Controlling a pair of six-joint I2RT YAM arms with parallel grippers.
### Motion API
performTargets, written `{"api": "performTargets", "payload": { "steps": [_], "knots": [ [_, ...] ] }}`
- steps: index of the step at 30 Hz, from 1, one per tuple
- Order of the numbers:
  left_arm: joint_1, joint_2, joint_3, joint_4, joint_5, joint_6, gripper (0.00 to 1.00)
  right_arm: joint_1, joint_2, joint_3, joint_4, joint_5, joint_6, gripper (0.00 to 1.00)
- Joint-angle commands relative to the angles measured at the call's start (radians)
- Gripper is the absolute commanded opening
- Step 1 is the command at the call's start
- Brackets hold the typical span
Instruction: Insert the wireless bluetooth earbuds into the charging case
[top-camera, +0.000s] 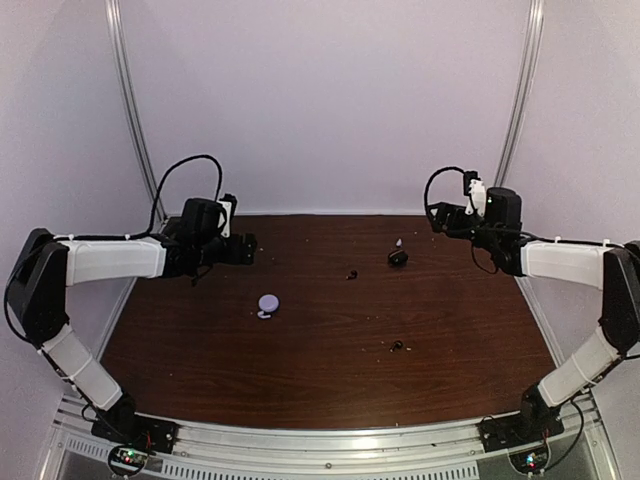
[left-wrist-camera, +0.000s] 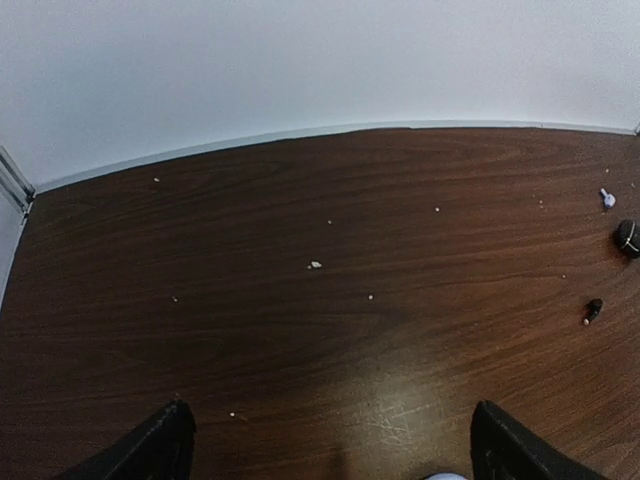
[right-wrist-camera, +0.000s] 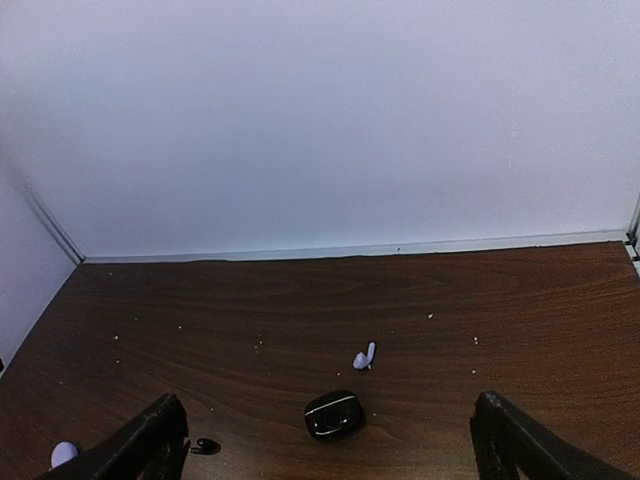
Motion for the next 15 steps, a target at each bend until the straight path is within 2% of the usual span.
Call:
{"api": "performTargets", "payload": {
  "steps": [1, 15],
  "knots": [
    [-0.028, 0.026, -0.013, 0.050, -0.001, 0.036, 0.98, 0.014, 0.016, -0.012, -0.034, -0.014, -0.035, 1.00],
    [-0.097, 0.080, -0.001, -0.091, 0.113, 0.054, 0.98, 0.027, 0.064, -0.017, -0.050, -0.124, -0.039, 1.00]
  ]
}}
